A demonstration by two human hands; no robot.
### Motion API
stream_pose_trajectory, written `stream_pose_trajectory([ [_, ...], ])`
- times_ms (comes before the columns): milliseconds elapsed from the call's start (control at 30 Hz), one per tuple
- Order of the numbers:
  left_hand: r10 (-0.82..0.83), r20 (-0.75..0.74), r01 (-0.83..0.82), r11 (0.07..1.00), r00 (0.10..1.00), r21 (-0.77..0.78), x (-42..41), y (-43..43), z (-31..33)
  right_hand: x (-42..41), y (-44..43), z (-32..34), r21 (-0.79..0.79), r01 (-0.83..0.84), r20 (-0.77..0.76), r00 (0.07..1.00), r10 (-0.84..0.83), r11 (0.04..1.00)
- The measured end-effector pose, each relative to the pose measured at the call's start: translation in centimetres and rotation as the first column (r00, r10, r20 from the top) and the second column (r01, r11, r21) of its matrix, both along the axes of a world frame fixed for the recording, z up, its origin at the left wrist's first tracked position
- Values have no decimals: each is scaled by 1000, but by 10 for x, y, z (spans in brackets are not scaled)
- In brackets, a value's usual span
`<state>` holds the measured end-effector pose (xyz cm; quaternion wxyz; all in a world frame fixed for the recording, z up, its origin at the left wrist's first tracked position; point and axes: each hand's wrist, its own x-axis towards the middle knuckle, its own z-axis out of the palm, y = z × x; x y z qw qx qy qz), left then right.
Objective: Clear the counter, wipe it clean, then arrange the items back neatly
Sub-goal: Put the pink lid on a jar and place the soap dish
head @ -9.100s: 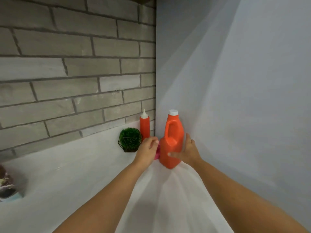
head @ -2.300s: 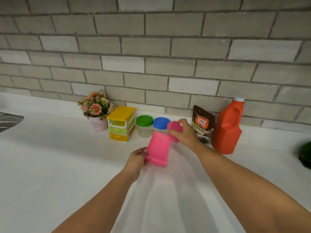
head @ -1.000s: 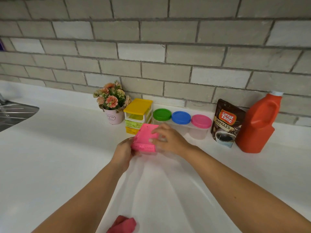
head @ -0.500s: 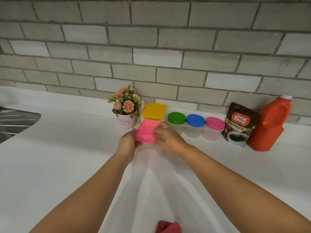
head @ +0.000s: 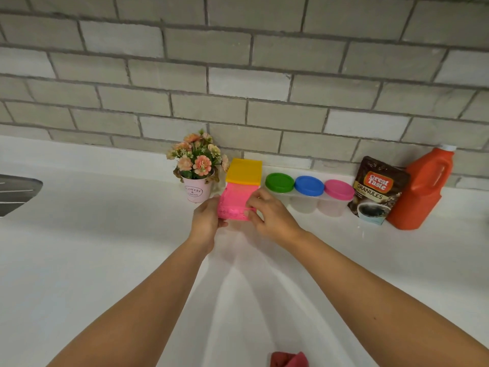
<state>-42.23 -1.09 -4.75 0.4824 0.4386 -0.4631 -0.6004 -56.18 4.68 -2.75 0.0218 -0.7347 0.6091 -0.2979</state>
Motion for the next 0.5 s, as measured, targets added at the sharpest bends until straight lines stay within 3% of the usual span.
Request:
stream_pose_trajectory([
  [200,-90,124,92,996,988,-10,-4,-9,-2,-6,-9,-2,17,35,-15,999,-35,999],
  [300,-17,337,94,972,941,-213,-4,-25,-11,-10,-22,-3,16,82,-33,996,-81,997],
  [400,110,566,208,859,817,-467,-2,-46,-12,-14,-36,-5,20,135,-85,988,-133,991],
  [500,184,741,406,738,646,-538,-4,-64,-10,-17,-49,-6,-22,217,-143,966,-217,976],
])
